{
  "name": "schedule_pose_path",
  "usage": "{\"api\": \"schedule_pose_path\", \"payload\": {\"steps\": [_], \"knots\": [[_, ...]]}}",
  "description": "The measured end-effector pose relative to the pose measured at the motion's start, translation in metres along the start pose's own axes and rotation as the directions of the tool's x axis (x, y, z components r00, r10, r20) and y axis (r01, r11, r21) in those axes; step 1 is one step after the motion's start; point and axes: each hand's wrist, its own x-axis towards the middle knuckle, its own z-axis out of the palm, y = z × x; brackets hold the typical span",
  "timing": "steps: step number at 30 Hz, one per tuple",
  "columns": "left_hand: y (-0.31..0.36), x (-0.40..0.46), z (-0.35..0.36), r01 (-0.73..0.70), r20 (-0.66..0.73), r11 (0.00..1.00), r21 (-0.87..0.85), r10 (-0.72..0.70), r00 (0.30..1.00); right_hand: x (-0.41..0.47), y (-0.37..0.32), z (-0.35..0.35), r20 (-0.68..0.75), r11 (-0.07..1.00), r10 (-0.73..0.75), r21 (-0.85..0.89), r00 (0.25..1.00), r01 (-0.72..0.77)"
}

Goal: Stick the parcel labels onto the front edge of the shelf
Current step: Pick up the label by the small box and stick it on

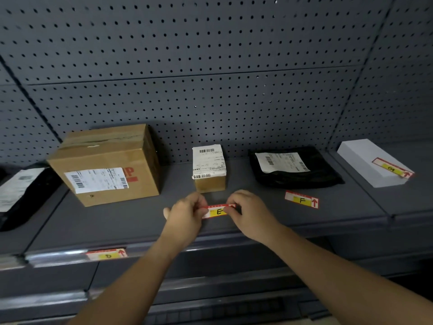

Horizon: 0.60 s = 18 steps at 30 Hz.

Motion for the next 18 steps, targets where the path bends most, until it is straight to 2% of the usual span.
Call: {"api": "schedule_pose_path", "payload": {"steps": [3,5,7,11,15,18], "knots": [[-0.002,-0.015,-0.003,-0.075,-0.11,0.996,-0.041,0.07,0.991,-0.003,-0.001,-0.004,-0.016,1.0,-0.018,0.025,1.0,0.019],[-0.013,-0.031,-0.004,-0.161,-0.192,0.987,-0.005,0.158,0.969,-0.009,-0.002,-0.008,-0.007,0.999,-0.008,0.047,1.0,0.009],[-0.029,-0.049,0.0,-0.287,-0.22,0.952,0.11,0.305,0.927,-0.018,-0.002,-0.013,0.014,0.998,0.01,0.068,1.0,-0.01],[-0.061,-0.067,0.019,-0.506,-0.162,0.784,0.359,0.587,0.794,-0.033,-0.003,-0.013,0.013,0.995,-0.003,0.097,1.0,0.001],[-0.072,-0.068,0.027,-0.532,-0.171,0.694,0.485,0.672,0.721,-0.043,-0.006,-0.007,0.013,0.994,-0.011,0.111,1.0,0.009],[-0.077,-0.068,0.032,-0.54,-0.148,0.659,0.524,0.695,0.704,-0.046,-0.008,-0.005,0.034,0.995,-0.007,0.099,0.999,0.003]]}}
